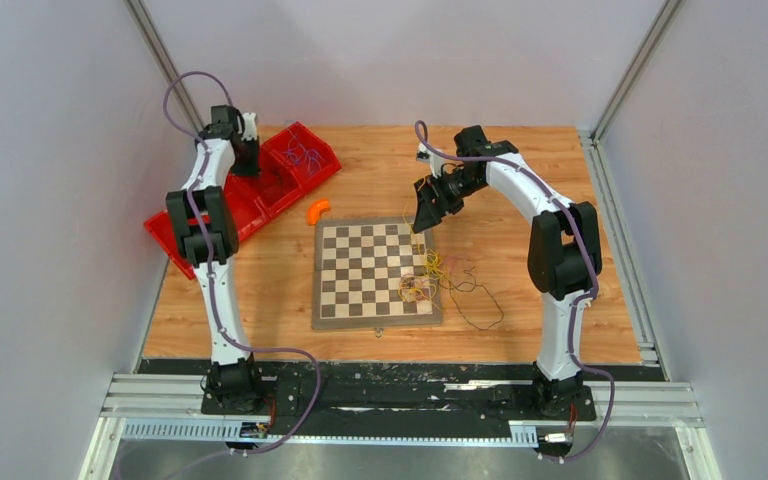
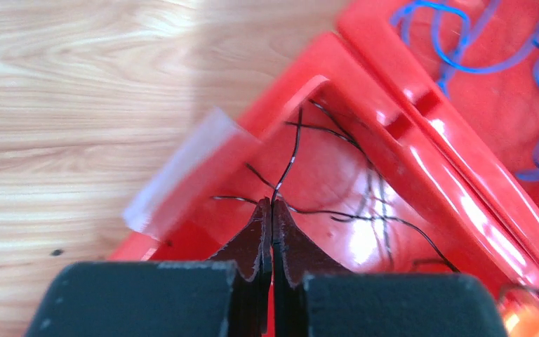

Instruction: Untangle the cables

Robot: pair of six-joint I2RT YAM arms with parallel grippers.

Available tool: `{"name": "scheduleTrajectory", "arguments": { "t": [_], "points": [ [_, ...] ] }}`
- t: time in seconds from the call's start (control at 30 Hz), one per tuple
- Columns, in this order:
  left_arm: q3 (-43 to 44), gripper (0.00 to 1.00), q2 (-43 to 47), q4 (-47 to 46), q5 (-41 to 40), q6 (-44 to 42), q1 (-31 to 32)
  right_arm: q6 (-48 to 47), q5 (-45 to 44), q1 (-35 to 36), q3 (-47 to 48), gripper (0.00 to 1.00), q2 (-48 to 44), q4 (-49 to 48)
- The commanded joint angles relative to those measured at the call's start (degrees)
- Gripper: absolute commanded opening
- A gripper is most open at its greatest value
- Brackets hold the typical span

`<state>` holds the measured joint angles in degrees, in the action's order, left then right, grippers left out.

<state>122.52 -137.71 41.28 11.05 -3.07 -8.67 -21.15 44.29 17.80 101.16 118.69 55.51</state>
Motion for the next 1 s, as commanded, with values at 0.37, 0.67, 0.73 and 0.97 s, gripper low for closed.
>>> {"name": "scheduleTrajectory", "arguments": {
  "t": [0.37, 0.67, 0.73, 0.97],
  "points": [
    [-2.9, 0.70, 11.1, -7.5, -6.0, -2.2, 1.0, -1.6, 0.4, -0.3, -0.5, 0.89, -1.6, -0.1],
    [1.7, 0.75, 14.4, 9.4, 21.0, -33.7, -0.1, -2.6, 0.1, -0.4, -1.2, 0.90, -3.1, 0.2],
    [5.0, 0.78, 12.7, 16.4, 26.6, -44.0, 0.1, -2.7, 0.3, -0.4, -1.3, 0.90, -3.0, 0.4],
    [9.5, 0.79, 6.5, 20.8, 33.0, -58.2, 1.1, -2.5, 1.1, -0.4, -1.4, 0.89, -2.7, 0.8]
  ]
}}
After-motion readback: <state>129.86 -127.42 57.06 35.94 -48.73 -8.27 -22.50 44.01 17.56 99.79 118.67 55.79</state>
